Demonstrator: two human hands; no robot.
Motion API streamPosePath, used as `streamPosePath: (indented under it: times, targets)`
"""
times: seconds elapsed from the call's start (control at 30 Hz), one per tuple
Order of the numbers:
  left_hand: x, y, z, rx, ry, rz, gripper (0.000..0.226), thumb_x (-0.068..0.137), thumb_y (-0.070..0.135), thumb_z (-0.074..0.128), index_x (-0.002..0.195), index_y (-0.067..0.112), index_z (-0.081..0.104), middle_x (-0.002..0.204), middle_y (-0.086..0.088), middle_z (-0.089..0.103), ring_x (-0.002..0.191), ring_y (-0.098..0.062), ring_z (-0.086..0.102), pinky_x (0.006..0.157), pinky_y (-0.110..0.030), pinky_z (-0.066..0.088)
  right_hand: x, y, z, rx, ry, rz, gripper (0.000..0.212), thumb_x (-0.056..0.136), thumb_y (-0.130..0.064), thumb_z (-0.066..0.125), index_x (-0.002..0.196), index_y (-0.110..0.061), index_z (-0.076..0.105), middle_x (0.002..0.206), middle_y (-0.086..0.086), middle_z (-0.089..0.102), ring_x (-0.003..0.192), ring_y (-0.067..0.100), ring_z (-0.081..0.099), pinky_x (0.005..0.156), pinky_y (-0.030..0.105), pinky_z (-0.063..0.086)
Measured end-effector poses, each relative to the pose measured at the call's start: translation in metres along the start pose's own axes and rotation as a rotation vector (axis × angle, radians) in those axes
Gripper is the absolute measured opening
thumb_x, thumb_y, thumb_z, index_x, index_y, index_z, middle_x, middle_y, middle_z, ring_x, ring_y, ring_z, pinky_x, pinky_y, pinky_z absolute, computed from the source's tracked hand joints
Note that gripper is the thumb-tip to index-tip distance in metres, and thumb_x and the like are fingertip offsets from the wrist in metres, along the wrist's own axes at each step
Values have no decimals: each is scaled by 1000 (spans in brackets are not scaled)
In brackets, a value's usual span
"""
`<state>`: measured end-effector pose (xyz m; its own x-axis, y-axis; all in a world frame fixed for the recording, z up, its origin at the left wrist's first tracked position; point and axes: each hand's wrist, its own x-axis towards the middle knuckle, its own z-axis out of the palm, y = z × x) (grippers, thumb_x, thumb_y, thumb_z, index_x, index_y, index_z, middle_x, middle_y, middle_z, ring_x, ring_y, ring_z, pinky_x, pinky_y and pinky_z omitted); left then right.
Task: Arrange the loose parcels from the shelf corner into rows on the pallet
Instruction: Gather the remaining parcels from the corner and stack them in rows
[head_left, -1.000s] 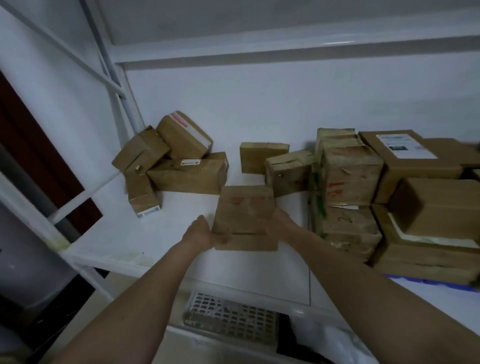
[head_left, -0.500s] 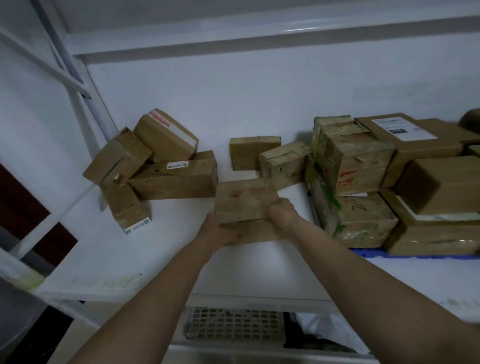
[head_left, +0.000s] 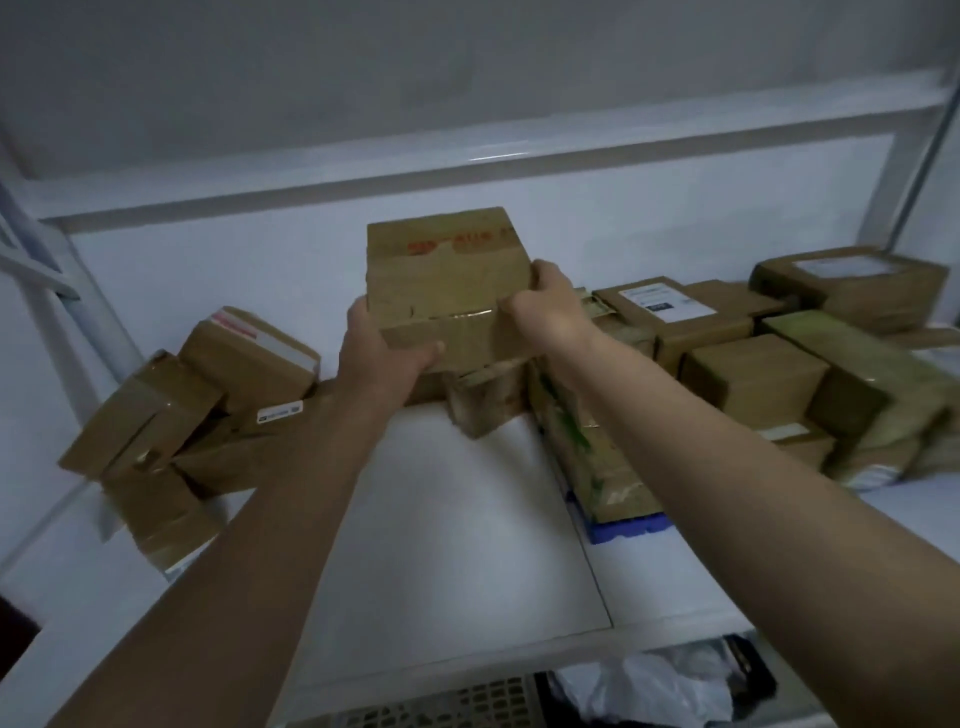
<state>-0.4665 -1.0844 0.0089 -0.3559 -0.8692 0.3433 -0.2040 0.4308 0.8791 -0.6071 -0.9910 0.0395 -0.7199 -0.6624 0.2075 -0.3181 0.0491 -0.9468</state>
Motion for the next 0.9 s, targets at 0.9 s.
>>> streamPosePath:
  times: [0.9]
  targets:
    - [-141, 202, 404, -246, -711, 105, 42, 77, 30, 78, 113, 24, 57, 114, 11, 64, 97, -2, 60, 84, -22, 50, 9, 129, -481, -74, 699, 249, 44, 90, -11, 42, 133, -15, 52, 125, 8, 55, 107, 25, 50, 96, 40, 44]
